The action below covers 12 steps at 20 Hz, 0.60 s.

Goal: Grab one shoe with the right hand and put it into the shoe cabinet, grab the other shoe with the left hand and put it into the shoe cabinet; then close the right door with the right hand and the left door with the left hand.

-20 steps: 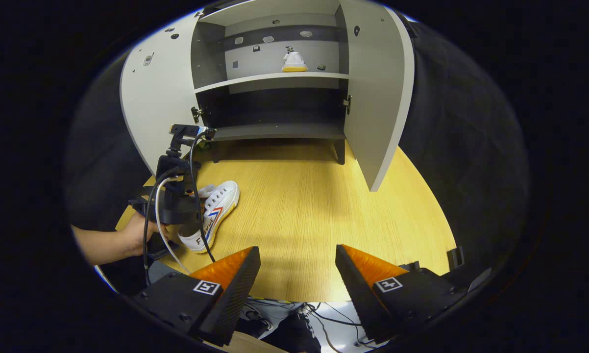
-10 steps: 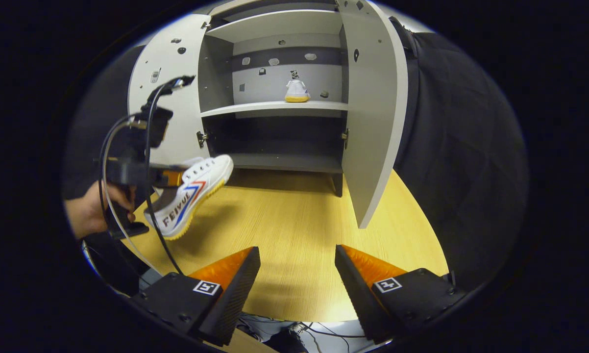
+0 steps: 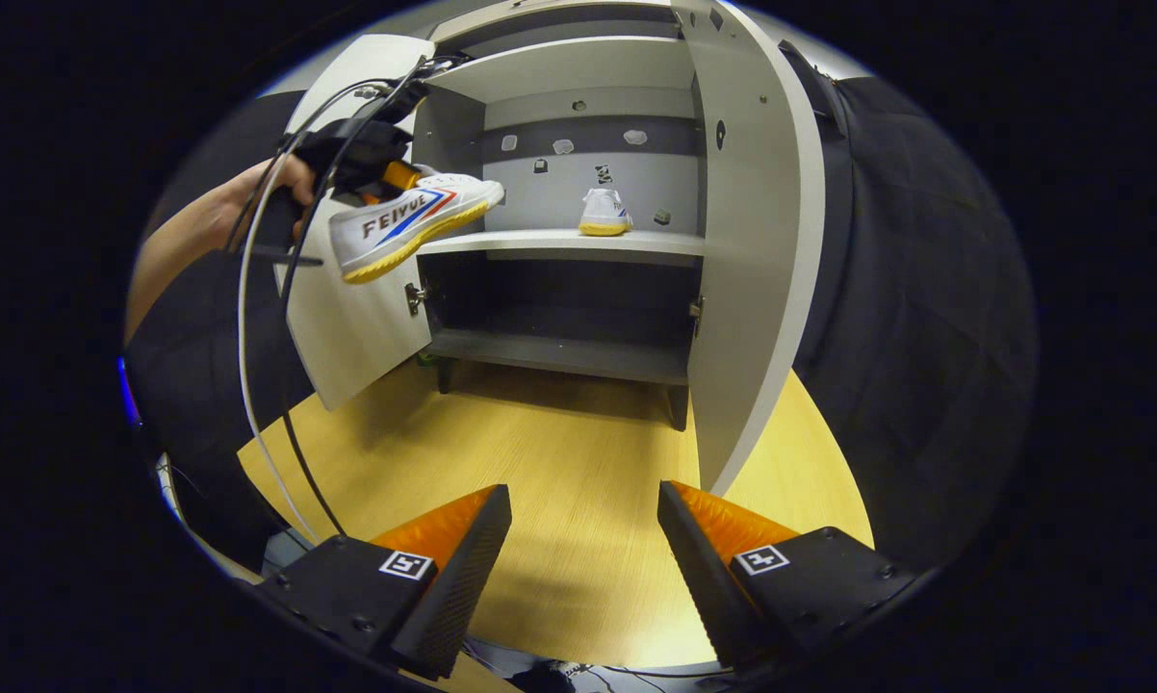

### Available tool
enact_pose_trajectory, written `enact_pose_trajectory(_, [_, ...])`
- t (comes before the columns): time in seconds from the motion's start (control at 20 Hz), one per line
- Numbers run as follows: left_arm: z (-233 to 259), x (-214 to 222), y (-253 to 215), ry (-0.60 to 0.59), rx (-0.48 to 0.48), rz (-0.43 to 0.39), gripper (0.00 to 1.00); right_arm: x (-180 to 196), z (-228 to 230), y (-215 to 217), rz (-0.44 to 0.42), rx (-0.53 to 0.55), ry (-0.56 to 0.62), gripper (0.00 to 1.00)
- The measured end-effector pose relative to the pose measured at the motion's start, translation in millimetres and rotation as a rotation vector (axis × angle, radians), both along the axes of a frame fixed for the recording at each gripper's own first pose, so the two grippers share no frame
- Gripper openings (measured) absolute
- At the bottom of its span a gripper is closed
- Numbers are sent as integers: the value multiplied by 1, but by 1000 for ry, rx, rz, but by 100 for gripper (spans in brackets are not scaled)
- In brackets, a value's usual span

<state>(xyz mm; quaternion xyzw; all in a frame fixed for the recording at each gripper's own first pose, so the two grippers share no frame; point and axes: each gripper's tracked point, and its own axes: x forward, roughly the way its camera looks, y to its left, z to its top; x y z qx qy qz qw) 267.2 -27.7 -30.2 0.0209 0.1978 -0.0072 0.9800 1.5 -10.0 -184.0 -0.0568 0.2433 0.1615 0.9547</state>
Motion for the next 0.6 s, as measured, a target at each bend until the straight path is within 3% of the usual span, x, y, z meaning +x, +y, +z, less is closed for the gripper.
enact_pose_trajectory(0.25, [35,90,11,-1,-2,39,7,10,6,7,55,58,12,98])
enact_pose_trajectory(0.6, [-9,200,29,170,30,93,7,21,32,-5,131,45,-59,99])
